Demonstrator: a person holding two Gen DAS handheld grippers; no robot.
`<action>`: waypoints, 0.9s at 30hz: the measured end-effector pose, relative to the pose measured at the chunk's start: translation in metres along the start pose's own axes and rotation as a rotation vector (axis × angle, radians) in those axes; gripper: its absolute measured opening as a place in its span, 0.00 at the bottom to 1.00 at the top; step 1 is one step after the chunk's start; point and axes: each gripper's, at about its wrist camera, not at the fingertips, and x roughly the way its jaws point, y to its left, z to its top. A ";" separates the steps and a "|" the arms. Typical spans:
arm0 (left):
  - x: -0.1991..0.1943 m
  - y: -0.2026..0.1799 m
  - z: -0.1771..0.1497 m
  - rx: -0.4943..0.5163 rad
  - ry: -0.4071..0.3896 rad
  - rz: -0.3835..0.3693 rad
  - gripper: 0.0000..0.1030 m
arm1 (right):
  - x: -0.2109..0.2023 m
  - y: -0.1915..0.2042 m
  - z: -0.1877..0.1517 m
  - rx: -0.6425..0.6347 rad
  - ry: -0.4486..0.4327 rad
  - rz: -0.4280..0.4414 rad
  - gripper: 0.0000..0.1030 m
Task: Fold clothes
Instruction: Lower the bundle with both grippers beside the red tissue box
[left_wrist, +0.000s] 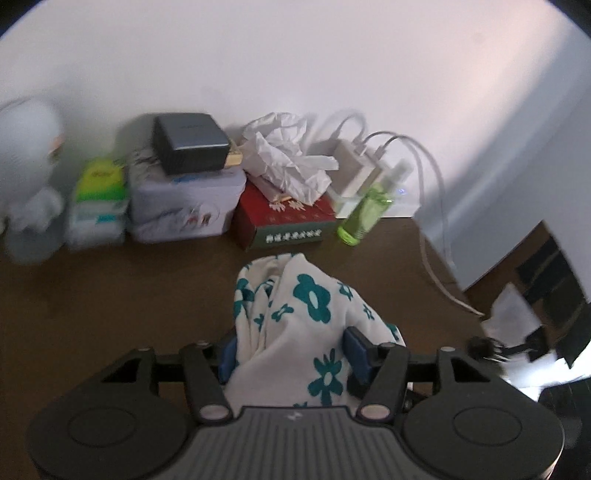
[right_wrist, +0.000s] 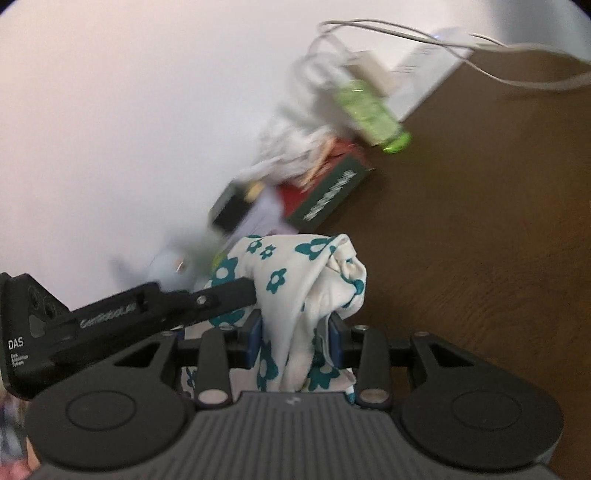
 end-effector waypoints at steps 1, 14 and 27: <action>0.009 -0.002 0.007 0.015 0.010 0.010 0.56 | 0.005 -0.004 -0.002 0.039 -0.031 -0.013 0.34; 0.050 -0.001 0.032 -0.021 -0.122 0.075 0.70 | 0.037 -0.009 -0.015 0.173 -0.268 -0.112 0.36; -0.041 0.035 -0.028 -0.296 -0.329 0.049 0.88 | -0.003 0.001 0.011 -0.071 -0.279 -0.067 0.80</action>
